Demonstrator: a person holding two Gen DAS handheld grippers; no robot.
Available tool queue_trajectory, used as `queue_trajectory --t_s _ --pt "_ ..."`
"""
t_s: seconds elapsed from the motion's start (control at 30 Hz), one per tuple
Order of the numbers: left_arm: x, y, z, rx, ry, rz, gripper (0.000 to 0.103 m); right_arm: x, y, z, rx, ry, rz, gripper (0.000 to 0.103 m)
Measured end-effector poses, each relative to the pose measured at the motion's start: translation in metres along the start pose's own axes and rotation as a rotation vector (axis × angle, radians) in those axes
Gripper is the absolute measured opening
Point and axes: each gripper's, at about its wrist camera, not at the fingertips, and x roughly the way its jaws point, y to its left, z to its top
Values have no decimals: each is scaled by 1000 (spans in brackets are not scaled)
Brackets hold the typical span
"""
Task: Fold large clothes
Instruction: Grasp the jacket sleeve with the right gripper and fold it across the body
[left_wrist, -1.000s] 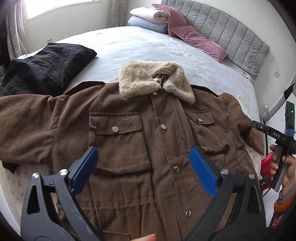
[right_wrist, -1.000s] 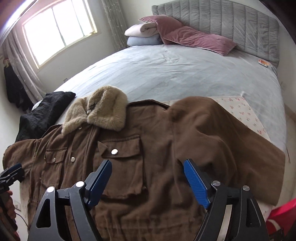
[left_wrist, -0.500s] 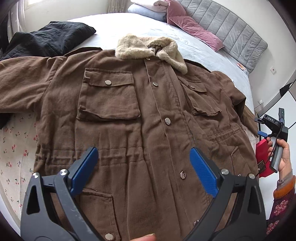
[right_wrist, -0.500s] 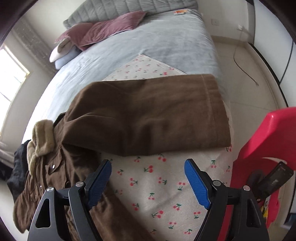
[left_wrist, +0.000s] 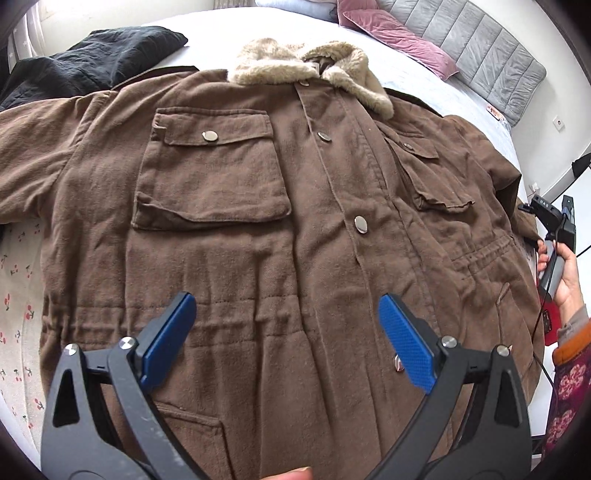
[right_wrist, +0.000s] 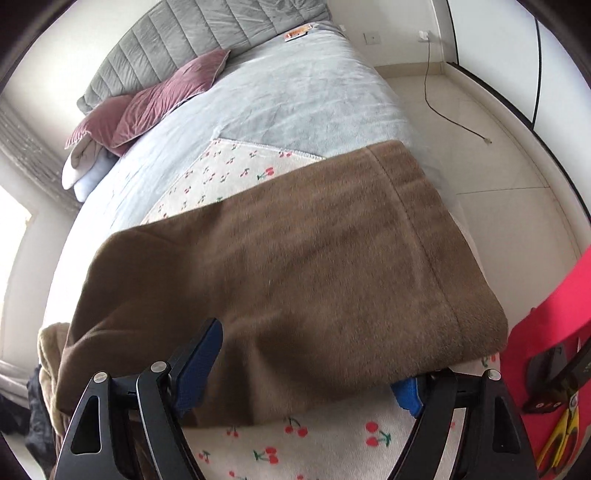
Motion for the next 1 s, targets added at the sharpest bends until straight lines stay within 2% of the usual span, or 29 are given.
queue_trajectory --t_s 0.07,0.13,0.17,0.2,0.23,0.3,0.37,0.43,0.5,0.6,0.67,0.77,0.8,0.87,0.93,1.0 --pt "2 -5 2 12 17 -14 99 6 1 9 7 -30 -11 82" --pt "1 -13 8 32 33 -25 99 10 4 19 -1 -55 -36 72" --pt "2 -18 12 43 39 -32 99 13 5 25 -14 -61 -52 47" --pt "2 -24 17 58 45 -43 99 16 6 33 -35 -56 -65 15" --pt "3 -31 24 73 48 -58 99 15 6 42 -40 -54 -54 10" --pt "7 -48 42 98 35 -92 99 1 4 59 -39 -107 -20 7" --pt "13 -71 63 113 -3 -123 97 -25 10 75 -101 -225 -47 5" --pt "26 -99 84 117 -35 -165 83 -48 15 92 -162 -319 -66 4" --pt "45 -130 103 118 -51 -205 51 -61 18 107 -199 -356 -58 4" --pt "84 -173 131 104 -43 -271 19 -71 31 117 -267 -386 -25 4" --pt "113 -202 140 83 -27 -345 12 -77 40 117 -309 -410 -5 4" --pt "148 -240 137 50 9 -462 10 -86 48 116 -350 -427 43 4" --pt "160 -251 134 46 30 -484 6 -90 50 114 -362 -432 56 4" --pt "183 -267 123 51 64 -456 0 -100 55 112 -379 -440 100 4" --pt "184 -269 121 57 39 -464 0 -111 65 109 -400 -441 149 4" --pt "177 -268 125 96 79 -451 1 -125 80 104 -433 -456 183 4"
